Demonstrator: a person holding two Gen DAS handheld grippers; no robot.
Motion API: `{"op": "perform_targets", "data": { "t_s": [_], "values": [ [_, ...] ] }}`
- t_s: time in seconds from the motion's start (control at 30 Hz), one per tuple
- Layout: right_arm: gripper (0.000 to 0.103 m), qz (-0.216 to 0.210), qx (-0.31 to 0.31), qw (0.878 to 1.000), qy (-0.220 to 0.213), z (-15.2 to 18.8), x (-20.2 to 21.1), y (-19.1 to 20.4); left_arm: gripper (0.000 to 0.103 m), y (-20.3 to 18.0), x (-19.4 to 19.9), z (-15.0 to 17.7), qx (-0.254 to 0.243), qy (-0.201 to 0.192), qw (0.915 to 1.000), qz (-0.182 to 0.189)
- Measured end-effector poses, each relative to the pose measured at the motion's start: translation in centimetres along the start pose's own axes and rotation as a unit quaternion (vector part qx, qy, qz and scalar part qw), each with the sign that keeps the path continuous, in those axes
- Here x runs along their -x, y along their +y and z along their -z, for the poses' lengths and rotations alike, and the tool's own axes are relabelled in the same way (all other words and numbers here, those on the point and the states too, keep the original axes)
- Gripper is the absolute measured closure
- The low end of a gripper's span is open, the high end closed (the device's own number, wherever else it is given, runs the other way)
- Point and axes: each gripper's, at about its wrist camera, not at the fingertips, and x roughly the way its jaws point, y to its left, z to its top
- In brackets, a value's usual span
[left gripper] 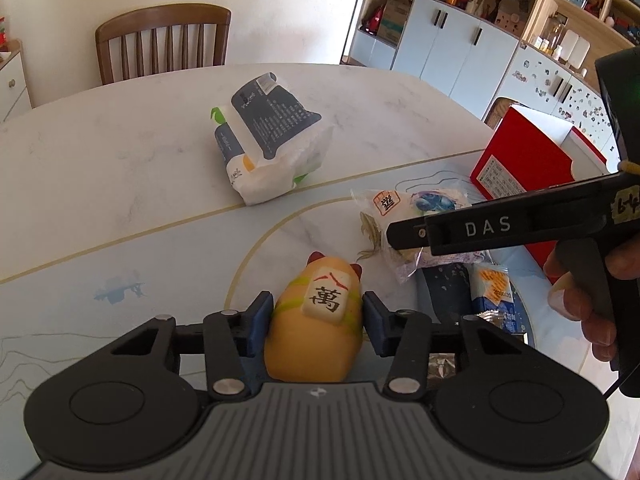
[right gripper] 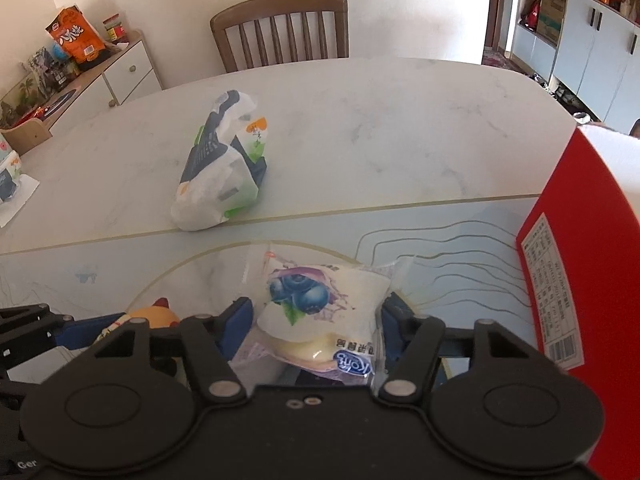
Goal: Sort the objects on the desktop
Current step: 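Carry the bread bag and the figurine over the shoebox with both tools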
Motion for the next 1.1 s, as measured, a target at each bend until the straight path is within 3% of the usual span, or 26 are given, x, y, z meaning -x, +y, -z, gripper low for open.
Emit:
{"op": "perform_targets", "data": {
  "t_s": [1.1],
  "values": [
    [0.044, -0.030, -0.009, 0.998, -0.061, 1.8, 11.9, -1.2, 0.057, -5.4, 8.7, -1.4, -0.019, -0.059, 0.9980, -0.006]
  ]
}}
